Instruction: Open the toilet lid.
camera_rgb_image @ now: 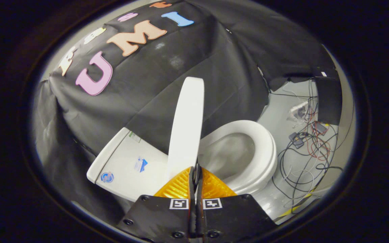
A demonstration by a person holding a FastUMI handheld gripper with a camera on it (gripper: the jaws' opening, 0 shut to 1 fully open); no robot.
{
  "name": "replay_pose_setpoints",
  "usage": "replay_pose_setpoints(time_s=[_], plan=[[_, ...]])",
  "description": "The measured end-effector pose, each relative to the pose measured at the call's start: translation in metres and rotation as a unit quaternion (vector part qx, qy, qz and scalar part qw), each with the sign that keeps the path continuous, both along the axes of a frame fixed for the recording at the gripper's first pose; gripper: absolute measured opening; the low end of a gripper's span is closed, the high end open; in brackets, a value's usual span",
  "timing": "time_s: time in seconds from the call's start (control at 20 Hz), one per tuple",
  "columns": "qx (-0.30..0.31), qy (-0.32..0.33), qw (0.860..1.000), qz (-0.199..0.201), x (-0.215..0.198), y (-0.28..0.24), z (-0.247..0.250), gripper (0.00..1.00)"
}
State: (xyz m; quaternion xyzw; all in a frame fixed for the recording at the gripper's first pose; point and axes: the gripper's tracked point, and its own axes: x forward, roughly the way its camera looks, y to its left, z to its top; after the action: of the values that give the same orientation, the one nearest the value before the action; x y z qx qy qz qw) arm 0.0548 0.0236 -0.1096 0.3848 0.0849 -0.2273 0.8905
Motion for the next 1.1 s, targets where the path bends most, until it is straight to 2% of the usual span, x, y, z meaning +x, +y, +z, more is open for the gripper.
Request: replay_pose_setpoints(time_s=[0.3, 0.55, 0.75, 1.1], plan=[[-0.032, 0.029, 0.999, -0.007, 0.004, 0.002, 0.012, 0.01], [-0.093, 0.041, 0.994, -0.031, 0.012, 0.016, 0.037, 0.01], [-0.175, 0.064, 0.982, -0.028, 0.017, 0.025, 0.051, 0.01], [-0.203, 0.051, 0.978, -0.001, 0.034, 0.046, 0.079, 0.01]])
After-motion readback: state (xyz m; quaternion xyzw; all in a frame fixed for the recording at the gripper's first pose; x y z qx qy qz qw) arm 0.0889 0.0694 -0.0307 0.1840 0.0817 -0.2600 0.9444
